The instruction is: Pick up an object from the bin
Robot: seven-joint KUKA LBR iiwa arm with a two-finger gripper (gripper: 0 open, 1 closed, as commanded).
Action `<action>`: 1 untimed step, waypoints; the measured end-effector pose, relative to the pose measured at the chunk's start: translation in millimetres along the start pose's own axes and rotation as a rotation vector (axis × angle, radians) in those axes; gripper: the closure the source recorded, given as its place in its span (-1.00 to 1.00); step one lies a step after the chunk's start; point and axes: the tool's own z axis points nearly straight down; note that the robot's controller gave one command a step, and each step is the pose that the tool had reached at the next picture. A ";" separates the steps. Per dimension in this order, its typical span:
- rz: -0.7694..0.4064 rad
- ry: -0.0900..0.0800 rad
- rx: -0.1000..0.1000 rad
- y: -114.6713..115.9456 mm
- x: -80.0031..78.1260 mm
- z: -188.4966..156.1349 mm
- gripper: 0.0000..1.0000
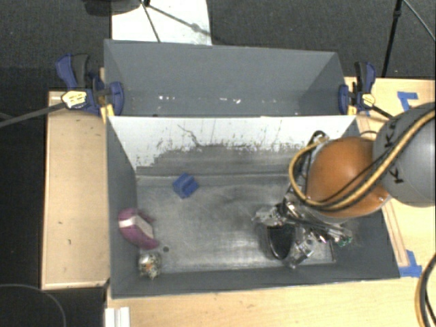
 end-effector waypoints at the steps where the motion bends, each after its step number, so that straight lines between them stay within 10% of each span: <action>1: 0.006 0.014 -0.005 0.6 3.4 0.7 1.00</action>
Offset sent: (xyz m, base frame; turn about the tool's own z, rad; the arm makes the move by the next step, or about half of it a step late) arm 0.0000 0.0000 0.0000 0.0000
